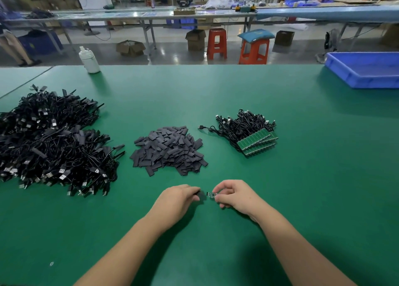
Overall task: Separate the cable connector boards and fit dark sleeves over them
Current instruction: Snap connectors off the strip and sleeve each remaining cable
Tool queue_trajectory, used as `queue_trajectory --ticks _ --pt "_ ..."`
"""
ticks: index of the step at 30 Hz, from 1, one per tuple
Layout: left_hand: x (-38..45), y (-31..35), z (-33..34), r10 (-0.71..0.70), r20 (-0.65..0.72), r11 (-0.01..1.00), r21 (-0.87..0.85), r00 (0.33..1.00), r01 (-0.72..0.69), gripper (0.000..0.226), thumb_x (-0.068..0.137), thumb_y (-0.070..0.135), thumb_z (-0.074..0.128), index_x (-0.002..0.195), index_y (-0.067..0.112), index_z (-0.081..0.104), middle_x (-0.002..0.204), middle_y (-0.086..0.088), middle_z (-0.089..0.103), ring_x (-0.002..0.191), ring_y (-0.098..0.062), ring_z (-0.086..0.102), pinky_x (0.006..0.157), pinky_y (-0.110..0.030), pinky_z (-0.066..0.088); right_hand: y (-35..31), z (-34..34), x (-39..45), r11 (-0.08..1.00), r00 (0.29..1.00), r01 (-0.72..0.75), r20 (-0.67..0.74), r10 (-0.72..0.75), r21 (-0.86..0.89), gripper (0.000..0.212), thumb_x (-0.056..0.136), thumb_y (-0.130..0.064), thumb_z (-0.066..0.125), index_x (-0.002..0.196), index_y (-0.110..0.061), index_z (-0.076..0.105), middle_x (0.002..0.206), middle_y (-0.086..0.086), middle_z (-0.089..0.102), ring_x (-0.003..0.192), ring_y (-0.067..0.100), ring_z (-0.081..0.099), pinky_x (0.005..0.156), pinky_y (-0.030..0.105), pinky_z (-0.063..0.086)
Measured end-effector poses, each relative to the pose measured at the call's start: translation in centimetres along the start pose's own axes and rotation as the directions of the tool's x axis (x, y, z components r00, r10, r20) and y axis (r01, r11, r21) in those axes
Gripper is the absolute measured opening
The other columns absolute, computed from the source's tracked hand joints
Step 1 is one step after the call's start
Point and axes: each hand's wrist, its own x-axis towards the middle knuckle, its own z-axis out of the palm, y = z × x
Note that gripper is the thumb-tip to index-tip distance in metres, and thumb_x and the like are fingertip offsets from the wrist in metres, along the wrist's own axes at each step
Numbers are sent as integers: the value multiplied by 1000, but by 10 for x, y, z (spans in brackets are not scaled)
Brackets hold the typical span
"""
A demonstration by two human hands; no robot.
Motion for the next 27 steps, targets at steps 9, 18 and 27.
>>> queue_trajectory --ticks 9,18,27 --pt "-3 10 9 5 -199 981 -187 980 -43 22 92 20 66 112 14 73 101 1 74 90 -15 68 84 -20 48 -1 1 -3 997 999 33 -33 -31 65 11 84 0 73 92 -7 71 72 8 70 62 15 64 73 31 54" --pt "-4 11 9 1 -124 977 -212 992 -28 24 94 19 64 117 15 70 103 3 72 93 -14 66 86 -19 46 2 3 -7 997 999 42 -22 -41 72 12 84 3 73 89 -8 72 68 7 71 63 13 66 76 29 57" --pt "-1 15 8 33 -55 982 -183 998 -43 27 97 20 59 123 15 66 109 2 71 99 -14 64 90 -22 46 5 5 -8 994 998 54 -16 -53 98 13 84 4 72 88 -8 71 71 9 72 64 14 66 73 26 57"
